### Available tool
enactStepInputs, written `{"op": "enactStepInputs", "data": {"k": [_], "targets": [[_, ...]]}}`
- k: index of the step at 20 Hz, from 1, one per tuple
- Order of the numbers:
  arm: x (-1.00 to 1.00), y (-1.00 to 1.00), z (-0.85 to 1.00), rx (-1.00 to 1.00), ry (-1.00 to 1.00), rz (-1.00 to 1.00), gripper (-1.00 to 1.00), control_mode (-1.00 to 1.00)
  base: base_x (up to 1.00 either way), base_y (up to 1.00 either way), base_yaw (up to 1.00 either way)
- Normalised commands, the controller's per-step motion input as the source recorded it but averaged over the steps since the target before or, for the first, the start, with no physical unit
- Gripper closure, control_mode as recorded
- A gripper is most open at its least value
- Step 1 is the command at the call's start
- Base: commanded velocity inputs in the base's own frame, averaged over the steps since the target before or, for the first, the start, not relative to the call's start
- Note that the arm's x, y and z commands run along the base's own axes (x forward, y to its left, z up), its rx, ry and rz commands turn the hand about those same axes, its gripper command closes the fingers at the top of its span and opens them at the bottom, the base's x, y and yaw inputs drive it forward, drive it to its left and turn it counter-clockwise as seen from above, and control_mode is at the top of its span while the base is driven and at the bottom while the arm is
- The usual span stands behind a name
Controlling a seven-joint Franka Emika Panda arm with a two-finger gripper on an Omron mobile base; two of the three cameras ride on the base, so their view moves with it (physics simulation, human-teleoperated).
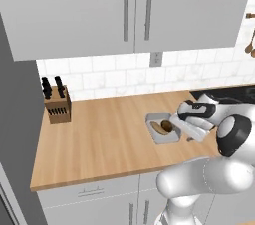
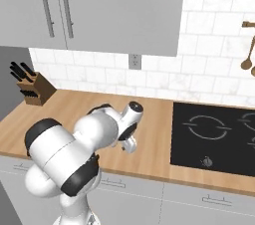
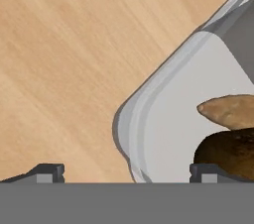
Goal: Take the meat container that has the fish and place it on the second highest rack of the freezer. Then take the vegetable container that has the mushroom and sweet potato and place it on the highest rack of the freezer.
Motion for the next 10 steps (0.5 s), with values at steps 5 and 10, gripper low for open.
{"op": "enactStepInputs", "data": {"k": [5,10], "targets": [[0.00,0.27,-0.07,-0.01,0.02,0.00,-1.00,-1.00,0.00,0.00,0.00],[0.00,0.15,-0.23,-0.01,0.03,0.00,1.00,-1.00,0.00,0.00,0.00]]}}
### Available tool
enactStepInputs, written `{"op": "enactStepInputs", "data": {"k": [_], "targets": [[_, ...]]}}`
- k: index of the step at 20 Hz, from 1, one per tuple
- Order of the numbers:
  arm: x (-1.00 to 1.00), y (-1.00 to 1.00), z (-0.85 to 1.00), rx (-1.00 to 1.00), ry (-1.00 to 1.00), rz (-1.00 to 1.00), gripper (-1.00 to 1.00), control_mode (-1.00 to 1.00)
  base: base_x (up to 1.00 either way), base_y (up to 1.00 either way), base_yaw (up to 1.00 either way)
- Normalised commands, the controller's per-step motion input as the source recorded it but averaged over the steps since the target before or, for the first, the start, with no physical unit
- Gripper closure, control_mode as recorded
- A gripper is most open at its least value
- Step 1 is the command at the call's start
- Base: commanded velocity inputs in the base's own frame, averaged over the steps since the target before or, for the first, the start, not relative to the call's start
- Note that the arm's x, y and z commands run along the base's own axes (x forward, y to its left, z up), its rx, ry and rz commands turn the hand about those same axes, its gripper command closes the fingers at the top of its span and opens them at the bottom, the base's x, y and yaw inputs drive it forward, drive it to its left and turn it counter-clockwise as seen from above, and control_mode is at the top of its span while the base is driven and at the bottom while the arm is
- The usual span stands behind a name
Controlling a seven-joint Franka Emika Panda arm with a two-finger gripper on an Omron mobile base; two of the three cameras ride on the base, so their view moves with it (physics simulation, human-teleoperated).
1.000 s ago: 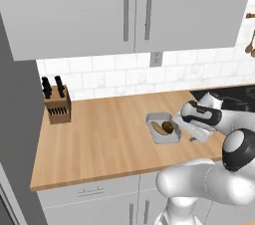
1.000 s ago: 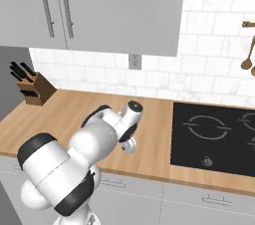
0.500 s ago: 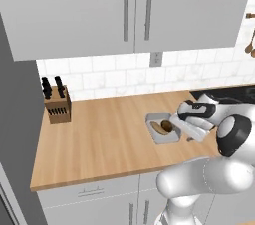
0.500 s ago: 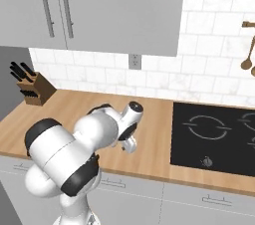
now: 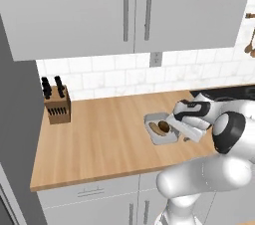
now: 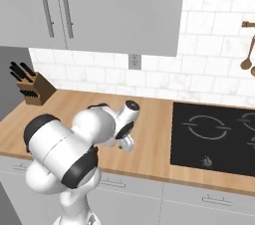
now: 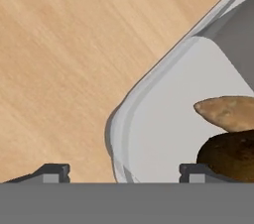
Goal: Take the meat container that has the fish and place it on the second highest rack of the freezer. Then take the vegetable container that has the mushroom and sweet potato and place it on the highest rack of the freezer.
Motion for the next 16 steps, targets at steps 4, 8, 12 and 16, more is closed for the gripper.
{"op": "enactStepInputs", "data": {"k": [4,8,12,16], "targets": [[0.00,0.12,-0.20,0.00,0.02,0.00,1.00,-1.00,0.00,0.00,0.00],[0.00,0.21,0.05,-0.01,0.00,0.00,1.00,-1.00,0.00,0.00,0.00],[0.00,0.13,0.23,-0.02,0.00,-0.06,1.00,-1.00,0.00,0.00,0.00],[0.00,0.21,0.44,-0.04,0.00,-0.05,1.00,-1.00,0.00,0.00,0.00]]}}
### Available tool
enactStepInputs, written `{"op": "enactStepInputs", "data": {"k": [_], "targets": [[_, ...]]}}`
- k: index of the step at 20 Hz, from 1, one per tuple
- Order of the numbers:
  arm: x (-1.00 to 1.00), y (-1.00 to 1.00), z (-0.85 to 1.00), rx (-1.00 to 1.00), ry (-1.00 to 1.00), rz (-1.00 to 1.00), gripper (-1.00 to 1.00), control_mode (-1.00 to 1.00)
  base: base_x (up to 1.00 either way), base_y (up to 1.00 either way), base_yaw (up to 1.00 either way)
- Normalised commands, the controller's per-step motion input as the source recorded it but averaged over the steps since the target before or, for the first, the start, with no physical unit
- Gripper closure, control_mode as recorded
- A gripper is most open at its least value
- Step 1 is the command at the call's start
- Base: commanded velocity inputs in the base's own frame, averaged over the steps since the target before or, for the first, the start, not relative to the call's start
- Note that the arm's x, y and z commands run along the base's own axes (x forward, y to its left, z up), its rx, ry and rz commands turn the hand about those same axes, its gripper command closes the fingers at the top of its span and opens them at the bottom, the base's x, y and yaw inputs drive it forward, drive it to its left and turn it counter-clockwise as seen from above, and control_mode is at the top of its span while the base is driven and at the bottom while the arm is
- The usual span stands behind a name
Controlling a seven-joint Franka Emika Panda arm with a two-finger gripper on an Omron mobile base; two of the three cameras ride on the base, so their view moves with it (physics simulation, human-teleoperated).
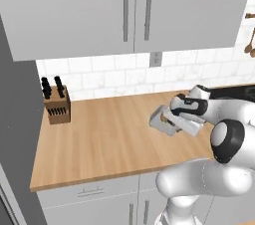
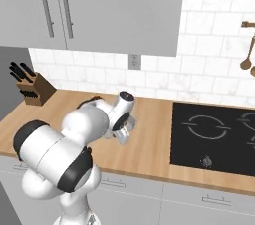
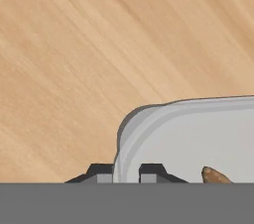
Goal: Take the meat container that has the fish and place it on the second highest rack of the freezer. Then take the vegetable container that has the mushroom and sweet potato and place it on the highest rack of the freezer.
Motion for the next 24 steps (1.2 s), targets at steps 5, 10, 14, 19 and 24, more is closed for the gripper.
{"op": "enactStepInputs", "data": {"k": [5,10,14,19,24], "targets": [[0.00,0.33,0.51,-0.21,0.00,0.01,1.00,-1.00,0.00,0.00,0.00],[-0.05,0.27,0.26,-0.19,0.00,0.00,1.00,-1.00,0.00,0.00,0.00],[-0.21,0.05,0.53,-0.04,0.00,0.00,1.00,-1.00,0.00,0.00,0.00],[-0.38,0.00,0.61,-0.01,0.00,0.01,1.00,-1.00,0.00,0.00,0.00],[-0.91,-0.02,0.21,0.00,-0.11,0.00,1.00,-1.00,0.00,0.00,0.00]]}}
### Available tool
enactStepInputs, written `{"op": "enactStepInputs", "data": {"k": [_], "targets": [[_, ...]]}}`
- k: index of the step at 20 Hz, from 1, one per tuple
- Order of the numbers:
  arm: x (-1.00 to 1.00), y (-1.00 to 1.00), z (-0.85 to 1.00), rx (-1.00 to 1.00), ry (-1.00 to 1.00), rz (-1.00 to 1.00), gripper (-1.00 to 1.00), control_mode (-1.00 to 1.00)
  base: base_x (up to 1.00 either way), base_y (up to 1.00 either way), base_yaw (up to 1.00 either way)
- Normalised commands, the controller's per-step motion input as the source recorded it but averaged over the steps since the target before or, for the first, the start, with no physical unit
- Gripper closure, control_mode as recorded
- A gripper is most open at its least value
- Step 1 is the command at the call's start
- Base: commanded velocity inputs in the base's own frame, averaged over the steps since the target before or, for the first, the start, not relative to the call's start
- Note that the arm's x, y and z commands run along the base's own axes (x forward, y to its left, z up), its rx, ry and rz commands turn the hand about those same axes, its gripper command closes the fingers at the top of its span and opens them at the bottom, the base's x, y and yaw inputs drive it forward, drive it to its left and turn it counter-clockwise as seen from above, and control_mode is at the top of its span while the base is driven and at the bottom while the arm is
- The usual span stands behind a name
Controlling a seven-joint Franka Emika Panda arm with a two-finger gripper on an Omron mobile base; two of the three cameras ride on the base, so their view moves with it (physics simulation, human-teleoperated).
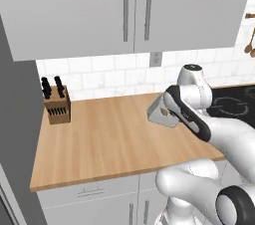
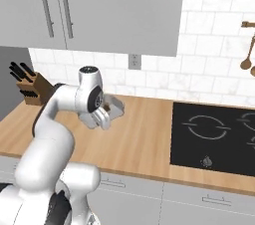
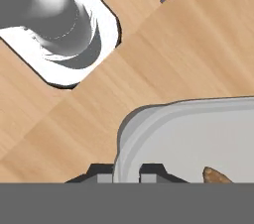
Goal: Take the meat container that has the fish and place it on the second highest rack of the freezer. Then take the vegetable container that has the mushroom and sweet potato and place it on the highest rack of the freezer.
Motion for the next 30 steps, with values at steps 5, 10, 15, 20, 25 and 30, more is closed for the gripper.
{"op": "enactStepInputs", "data": {"k": [5,10,15,20,25,30], "targets": [[-0.84,0.06,0.61,-0.02,-0.04,0.03,1.00,-1.00,0.00,0.00,0.00],[-0.76,0.11,0.71,-0.04,0.00,0.04,1.00,-1.00,0.00,0.00,0.00],[-0.37,0.00,-0.01,0.00,-0.02,0.00,1.00,-1.00,0.00,0.00,0.00],[0.00,0.00,0.00,0.00,0.00,0.00,1.00,-1.00,0.00,0.00,0.00],[-0.03,0.00,0.00,0.00,0.00,0.00,1.00,1.00,-0.22,0.00,0.00],[0.00,0.00,0.00,0.00,0.00,0.00,1.00,1.00,-0.76,0.42,0.08]]}}
